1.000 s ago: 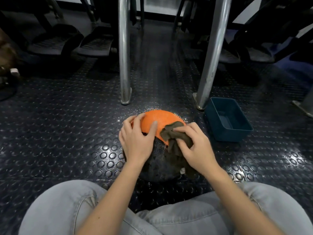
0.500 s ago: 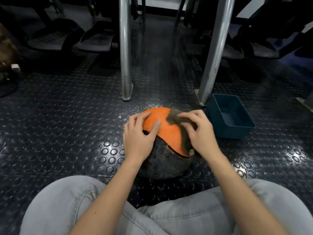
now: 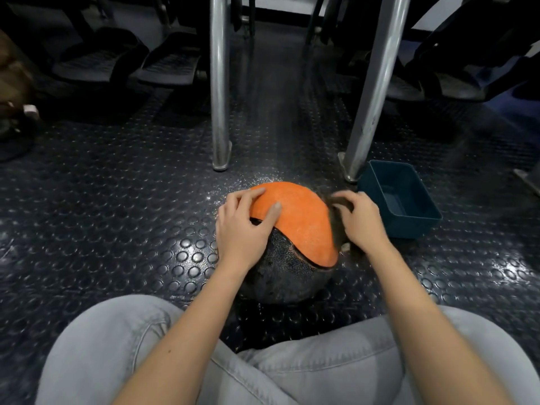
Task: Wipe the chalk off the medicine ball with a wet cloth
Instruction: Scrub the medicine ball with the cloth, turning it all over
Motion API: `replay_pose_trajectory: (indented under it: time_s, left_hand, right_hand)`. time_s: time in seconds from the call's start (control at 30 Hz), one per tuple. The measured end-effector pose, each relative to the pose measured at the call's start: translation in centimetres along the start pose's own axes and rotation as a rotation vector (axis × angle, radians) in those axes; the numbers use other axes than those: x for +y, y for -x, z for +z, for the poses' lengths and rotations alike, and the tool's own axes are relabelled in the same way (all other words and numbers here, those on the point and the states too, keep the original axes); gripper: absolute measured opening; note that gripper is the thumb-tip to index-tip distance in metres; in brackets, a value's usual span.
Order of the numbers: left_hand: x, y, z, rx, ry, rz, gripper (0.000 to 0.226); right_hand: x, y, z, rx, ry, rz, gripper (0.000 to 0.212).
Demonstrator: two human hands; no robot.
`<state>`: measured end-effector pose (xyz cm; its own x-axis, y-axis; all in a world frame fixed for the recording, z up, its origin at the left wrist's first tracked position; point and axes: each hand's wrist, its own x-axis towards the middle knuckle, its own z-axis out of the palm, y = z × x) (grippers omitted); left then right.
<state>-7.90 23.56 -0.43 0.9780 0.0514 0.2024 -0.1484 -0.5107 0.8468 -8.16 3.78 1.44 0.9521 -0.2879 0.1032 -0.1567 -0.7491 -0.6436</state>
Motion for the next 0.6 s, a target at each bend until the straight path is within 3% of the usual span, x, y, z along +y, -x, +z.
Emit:
replay_pose_trajectory:
  time_s: [0.03, 0.1, 0.2, 0.27, 0.33, 0.43, 0.5, 0.6]
  left_hand:
    - [-0.1, 0.0, 0.1, 0.001, 0.005, 0.006, 0.068]
    - [-0.6, 0.2, 0.0, 0.013, 0.025, 0.008, 0.064]
    - [-1.1, 0.1, 0.0, 0.034, 0.067, -0.013, 0.057]
    - [-1.0, 0.0, -0.1, 0.036, 0.067, -0.022, 0.06]
    - [-0.6, -0.3, 0.1, 0.023, 0.051, -0.014, 0.063]
    - [-0.4, -0.5, 0.3, 0.002, 0.04, 0.018, 0.061]
    - [-0.5, -0.3, 0.3, -0.006, 0.046, 0.032, 0.055]
    - [-1.2, -0.3, 0.2, 0.005, 0.081, 0.022, 0.048]
  right_hand:
    - [0.7, -0.1, -0.3, -0.012, 0.091, 0.055, 0.024]
    - [0.2, 0.1, -1.3, 0.082, 0.066, -0.023, 0.027]
    - [-3.3, 1.7, -2.8, 0.377, -0.209, -0.411, 0.03]
    - [-3.6, 2.4, -2.0, 0.356, -0.189, -0.608, 0.031]
    - [-2.0, 2.0, -0.1, 0.181, -0.043, -0.566, 0.037]
    - [-0.1, -0.1, 0.2, 0.022, 0.078, -0.242, 0.042]
    - [0.5, -0.5, -1.0, 0.122, 0.146, -0.124, 0.042]
    - [-1.6, 0.7, -1.9, 0.369, 0.025, -0.246, 0.043]
